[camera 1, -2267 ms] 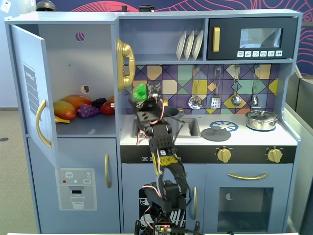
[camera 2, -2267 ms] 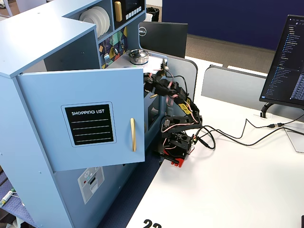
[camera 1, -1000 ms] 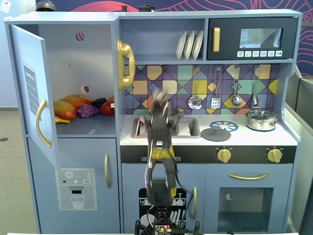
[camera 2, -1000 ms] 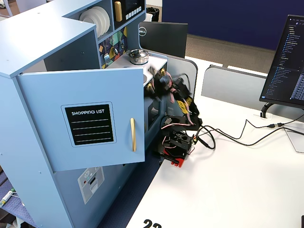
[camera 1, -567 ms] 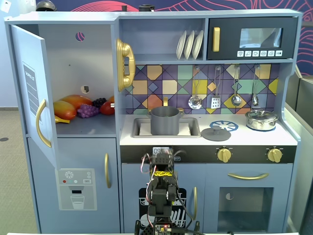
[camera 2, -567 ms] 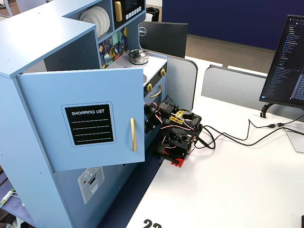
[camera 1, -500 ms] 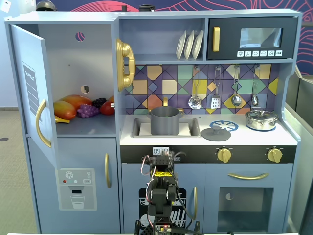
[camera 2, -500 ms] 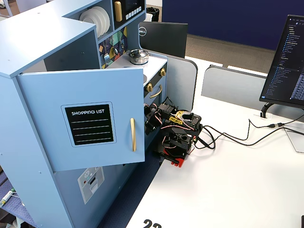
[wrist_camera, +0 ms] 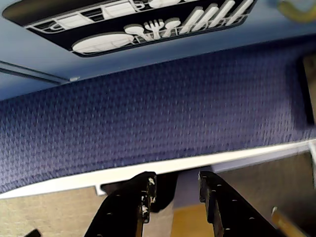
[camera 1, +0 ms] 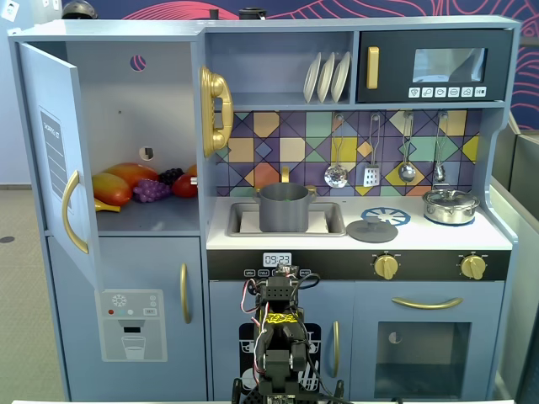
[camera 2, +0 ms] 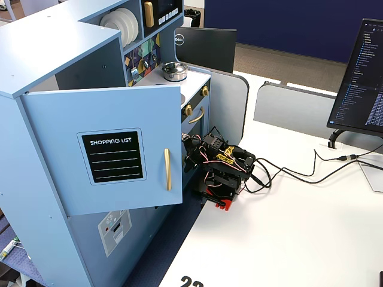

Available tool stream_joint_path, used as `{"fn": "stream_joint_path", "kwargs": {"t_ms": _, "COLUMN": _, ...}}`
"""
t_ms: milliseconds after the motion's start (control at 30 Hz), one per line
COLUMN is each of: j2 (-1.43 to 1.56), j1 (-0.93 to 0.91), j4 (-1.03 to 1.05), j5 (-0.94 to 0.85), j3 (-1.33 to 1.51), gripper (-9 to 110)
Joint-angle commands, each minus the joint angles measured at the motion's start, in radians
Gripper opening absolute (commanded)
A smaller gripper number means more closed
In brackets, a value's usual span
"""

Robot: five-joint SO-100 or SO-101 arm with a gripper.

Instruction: Pick up the green pineapple from the left cabinet and place it in the gray recipient

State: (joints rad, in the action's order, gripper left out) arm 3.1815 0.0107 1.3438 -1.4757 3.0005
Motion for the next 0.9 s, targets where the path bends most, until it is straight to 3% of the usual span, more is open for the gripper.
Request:
{"fn": "stream_joint_path", "kwargs": {"t_ms": 0, "j2": -0.005, "j1": 0.025, "j4": 0.187, "j5": -0.055, "j3": 0.002, "gripper": 2}}
{"fn": "stream_joint_path", "kwargs": {"t_ms": 867, "j2": -0.003, "j1": -0.002, "j4": 0.187, "j5": -0.035, "j3": 0.002, "gripper": 5}}
